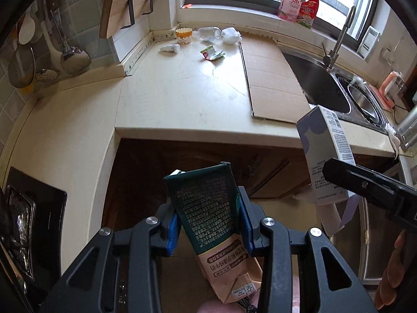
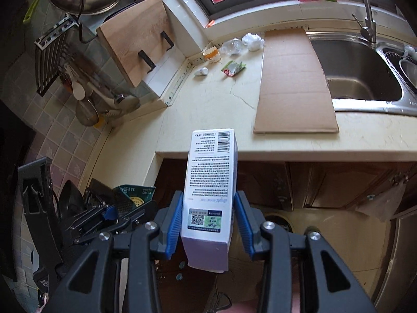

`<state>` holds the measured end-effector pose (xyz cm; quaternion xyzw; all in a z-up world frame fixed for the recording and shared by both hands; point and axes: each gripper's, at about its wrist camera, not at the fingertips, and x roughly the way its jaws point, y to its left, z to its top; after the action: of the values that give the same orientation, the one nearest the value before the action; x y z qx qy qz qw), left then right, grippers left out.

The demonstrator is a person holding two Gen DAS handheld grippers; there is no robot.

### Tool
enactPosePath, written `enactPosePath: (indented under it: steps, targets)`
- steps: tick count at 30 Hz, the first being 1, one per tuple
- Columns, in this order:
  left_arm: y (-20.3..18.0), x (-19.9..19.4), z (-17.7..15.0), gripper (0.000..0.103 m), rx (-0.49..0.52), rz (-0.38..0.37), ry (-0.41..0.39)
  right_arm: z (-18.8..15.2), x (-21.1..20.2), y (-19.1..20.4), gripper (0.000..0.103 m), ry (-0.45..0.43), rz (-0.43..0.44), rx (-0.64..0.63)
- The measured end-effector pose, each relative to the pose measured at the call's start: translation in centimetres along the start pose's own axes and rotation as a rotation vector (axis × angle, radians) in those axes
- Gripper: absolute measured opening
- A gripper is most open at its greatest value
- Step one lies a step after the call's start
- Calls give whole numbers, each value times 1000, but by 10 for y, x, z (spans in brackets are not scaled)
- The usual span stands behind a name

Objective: Collect trash
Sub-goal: 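Carry the packet and white box down over the black bin and release both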

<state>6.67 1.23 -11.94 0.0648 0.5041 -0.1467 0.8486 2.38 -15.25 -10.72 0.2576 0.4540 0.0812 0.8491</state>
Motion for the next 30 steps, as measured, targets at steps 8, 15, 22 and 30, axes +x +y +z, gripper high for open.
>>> enactPosePath:
  steps: [8,15,22,30]
  targets:
    - [-16,52,-56,37,0,-24,124,-59,39,-38,40,155,-47,73]
    - [-29,148,-106,37,-8,-7,227,-98,112,-94,40,274,-76,132]
    - [-19,263,-152,37,-83,-31,325,-141,211,-152,40,394,-108,142]
    - [-3,345,-171,39,-104,-97,342,-180,310,-196,42,504,-122,155]
